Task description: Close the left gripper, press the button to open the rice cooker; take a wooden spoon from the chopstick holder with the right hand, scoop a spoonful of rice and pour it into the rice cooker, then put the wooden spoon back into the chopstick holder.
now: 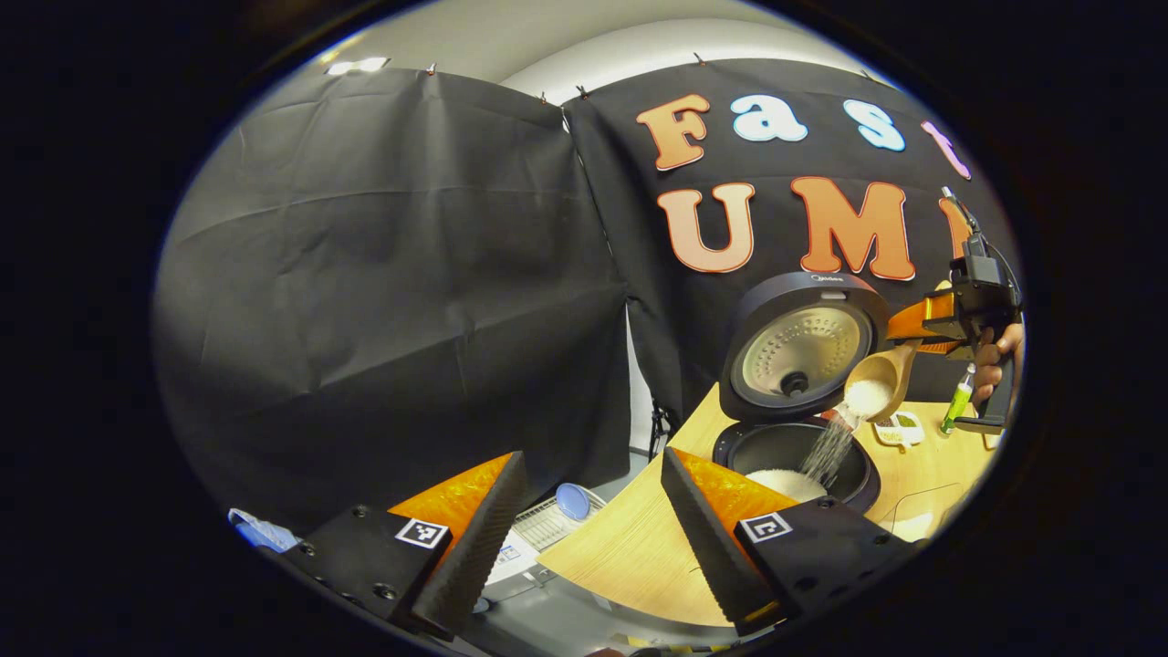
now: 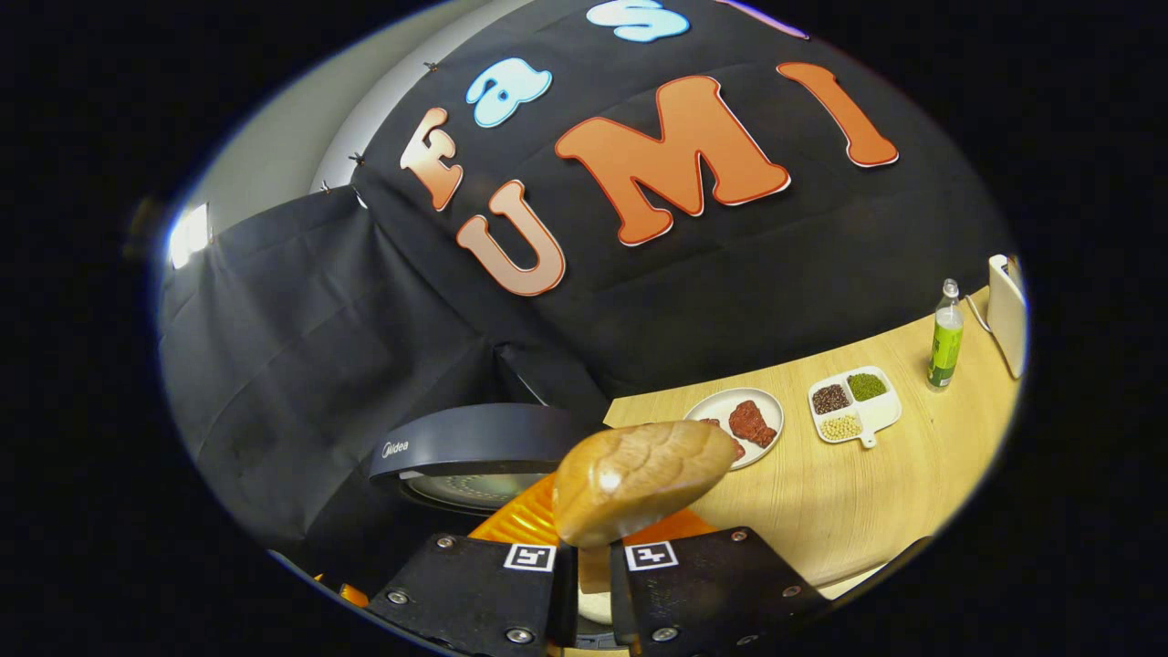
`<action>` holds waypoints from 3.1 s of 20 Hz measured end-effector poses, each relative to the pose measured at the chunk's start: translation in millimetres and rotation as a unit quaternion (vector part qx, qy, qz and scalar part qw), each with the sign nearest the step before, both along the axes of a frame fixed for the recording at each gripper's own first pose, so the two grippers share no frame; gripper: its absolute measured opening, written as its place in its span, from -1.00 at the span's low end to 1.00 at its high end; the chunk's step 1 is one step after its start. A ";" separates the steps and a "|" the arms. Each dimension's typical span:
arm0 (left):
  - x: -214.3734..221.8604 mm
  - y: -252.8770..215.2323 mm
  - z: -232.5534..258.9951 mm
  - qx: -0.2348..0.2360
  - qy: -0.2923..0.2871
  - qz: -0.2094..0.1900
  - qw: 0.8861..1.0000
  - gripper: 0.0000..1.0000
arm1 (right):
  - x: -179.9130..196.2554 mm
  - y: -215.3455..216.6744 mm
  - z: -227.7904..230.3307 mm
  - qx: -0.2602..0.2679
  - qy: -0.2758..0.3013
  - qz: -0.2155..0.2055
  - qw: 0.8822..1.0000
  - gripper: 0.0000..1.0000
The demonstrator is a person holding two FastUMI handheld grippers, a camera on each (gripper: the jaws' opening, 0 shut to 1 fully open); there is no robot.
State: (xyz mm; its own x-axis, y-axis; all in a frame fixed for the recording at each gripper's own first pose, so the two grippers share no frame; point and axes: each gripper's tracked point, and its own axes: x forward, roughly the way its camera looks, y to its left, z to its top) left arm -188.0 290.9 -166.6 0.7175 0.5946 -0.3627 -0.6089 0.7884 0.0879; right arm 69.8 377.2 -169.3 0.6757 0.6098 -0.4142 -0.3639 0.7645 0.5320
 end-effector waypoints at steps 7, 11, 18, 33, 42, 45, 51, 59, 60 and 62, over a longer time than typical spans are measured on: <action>3.2 -1.4 -3.7 -0.004 0.002 -0.002 1.000 0.84 | -8.4 9.3 -9.5 -0.047 -0.038 0.024 0.998 -0.72; -1.0 1.8 -7.4 -0.005 0.007 0.001 1.000 0.99 | -13.0 18.5 -20.6 -0.076 -0.054 0.033 0.995 -0.72; -11.8 15.8 -22.4 -0.018 0.018 0.017 1.000 1.00 | -28.2 46.1 -33.5 -0.128 -0.098 0.073 0.984 -0.72; -2.0 31.7 -38.4 -0.021 0.034 0.008 0.999 0.86 | -64.1 94.1 -34.9 -0.254 -0.287 0.184 0.905 -0.73; 11.6 6.1 -28.3 -0.020 0.030 -0.013 0.999 0.86 | -60.2 39.9 -31.1 -0.188 -0.192 0.151 0.951 -0.72; 23.7 -10.7 -28.4 -0.032 0.025 -0.029 0.999 0.84 | -45.8 -14.3 -29.1 -0.169 -0.153 0.113 0.967 -0.72; 62.8 -54.9 -28.8 -0.070 0.016 -0.067 0.995 0.86 | -32.5 -136.1 -49.1 -0.165 -0.076 0.014 0.983 -0.72; 107.8 -117.6 -27.5 -0.103 0.018 -0.117 0.988 0.86 | -37.1 -294.8 -58.7 -0.167 -0.025 -0.126 0.978 -0.72; 111.4 -122.6 -26.5 -0.103 0.019 -0.122 0.987 0.84 | -40.2 -314.2 -59.8 -0.167 -0.018 -0.145 0.975 -0.72; 118.9 -133.1 -23.6 -0.102 0.019 -0.130 0.986 0.86 | -43.2 -349.0 -64.8 -0.170 -0.007 -0.177 0.969 -0.72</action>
